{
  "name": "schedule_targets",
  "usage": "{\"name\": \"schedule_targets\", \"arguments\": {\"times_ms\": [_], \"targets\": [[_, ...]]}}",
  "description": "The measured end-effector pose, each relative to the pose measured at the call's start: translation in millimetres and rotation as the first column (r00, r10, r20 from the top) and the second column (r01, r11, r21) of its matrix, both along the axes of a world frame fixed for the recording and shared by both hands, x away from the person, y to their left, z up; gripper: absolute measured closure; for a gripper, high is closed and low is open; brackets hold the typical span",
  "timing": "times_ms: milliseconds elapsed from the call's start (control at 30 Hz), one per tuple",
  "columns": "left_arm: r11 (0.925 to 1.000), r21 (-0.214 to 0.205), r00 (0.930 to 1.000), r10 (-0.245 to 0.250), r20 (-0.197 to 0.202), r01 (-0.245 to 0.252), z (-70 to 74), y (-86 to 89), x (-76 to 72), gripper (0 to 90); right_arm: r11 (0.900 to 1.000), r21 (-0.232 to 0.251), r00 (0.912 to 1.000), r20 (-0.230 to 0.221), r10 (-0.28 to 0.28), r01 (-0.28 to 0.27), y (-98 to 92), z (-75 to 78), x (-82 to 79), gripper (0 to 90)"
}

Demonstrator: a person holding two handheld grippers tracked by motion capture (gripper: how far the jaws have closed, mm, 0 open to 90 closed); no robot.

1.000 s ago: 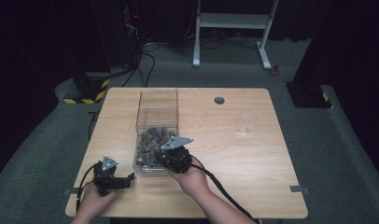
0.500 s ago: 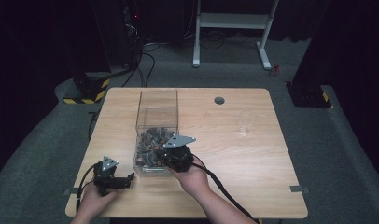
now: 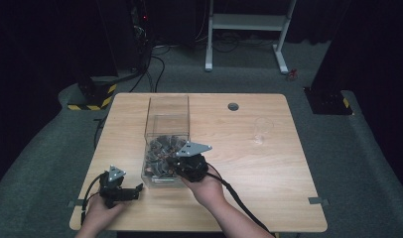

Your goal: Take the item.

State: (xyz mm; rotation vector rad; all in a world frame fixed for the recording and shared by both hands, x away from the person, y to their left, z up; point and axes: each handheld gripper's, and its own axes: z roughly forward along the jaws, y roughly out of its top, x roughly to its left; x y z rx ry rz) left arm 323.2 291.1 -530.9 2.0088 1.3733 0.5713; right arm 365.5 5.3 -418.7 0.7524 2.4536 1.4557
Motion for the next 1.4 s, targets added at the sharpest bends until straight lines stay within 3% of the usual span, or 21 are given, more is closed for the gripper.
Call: {"name": "schedule_targets", "arguments": {"times_ms": [533, 1400], "targets": [[1.0, 0.0, 1.0, 0.0, 0.0, 0.0, 0.0, 0.0, 0.0, 0.6, 0.9991, 0.033, 0.9996, 0.014, -0.026, 0.025, -21.2, 7.0, -3.3, 90.0], [1.0, 0.003, 1.0, -0.001, 0.001, 0.001, 0.1, 0.2, 0.1, 0.6, 0.9898, 0.081, 0.9925, 0.024, -0.12, 0.117, -75.2, -1.8, -6.8, 90.0]]}}
